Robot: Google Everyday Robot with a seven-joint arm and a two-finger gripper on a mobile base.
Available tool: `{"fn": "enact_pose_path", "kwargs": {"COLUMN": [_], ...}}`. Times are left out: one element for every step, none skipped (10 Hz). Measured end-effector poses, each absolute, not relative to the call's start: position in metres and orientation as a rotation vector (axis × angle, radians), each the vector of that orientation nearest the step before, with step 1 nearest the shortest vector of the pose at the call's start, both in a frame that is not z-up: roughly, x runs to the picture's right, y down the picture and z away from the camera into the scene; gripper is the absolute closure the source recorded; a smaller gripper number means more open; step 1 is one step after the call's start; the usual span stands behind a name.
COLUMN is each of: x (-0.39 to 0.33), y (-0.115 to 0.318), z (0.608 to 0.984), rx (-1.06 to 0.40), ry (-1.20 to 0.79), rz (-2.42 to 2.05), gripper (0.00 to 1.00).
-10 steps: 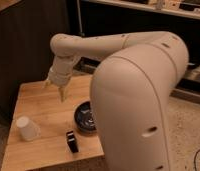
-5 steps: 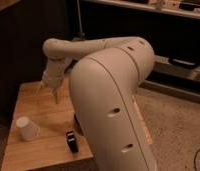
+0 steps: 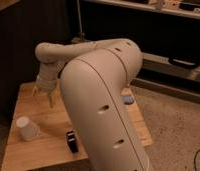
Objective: Place the ceramic cup over the eraser
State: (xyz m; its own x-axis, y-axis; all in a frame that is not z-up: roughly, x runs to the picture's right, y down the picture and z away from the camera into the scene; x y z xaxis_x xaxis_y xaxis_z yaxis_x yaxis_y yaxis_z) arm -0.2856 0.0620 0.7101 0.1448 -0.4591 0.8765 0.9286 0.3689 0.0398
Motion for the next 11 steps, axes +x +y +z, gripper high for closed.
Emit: {"fn": "enact_pose_path", "kwargs": {"x": [-0.291,-0.294,-0.297,-0.3,-0.304,-0.309,-0.312,-0.315,-0.318,-0.32,-0.323], "y": [0.069,0.075,0.079,0.082,0.085,0.087,0.088,0.089,0.089,0.088,0.086], "z": [0.706,0.705,0.705,0.706,0.711,0.715,0.718,0.722,0.724,0.727,0.73], "rx": [-0.599,-0.599,-0.6,-0.6,-0.602,-0.604,-0.603,-0.603,-0.603,-0.603,-0.605], "ry": [-0.96,-0.955,-0.948,-0.933,-0.906,-0.885,-0.871,-0.859,-0.86,-0.865,-0.885], "rz": [-1.113,-1.124,-1.132,-1.136,-1.139,-1.141,-1.141,-1.14,-1.135,-1.126,-1.118], "gripper": [0.35,0.35,0.35,0.35,0.35,0.35,0.35,0.35,0.35,0.35,0.35]}}
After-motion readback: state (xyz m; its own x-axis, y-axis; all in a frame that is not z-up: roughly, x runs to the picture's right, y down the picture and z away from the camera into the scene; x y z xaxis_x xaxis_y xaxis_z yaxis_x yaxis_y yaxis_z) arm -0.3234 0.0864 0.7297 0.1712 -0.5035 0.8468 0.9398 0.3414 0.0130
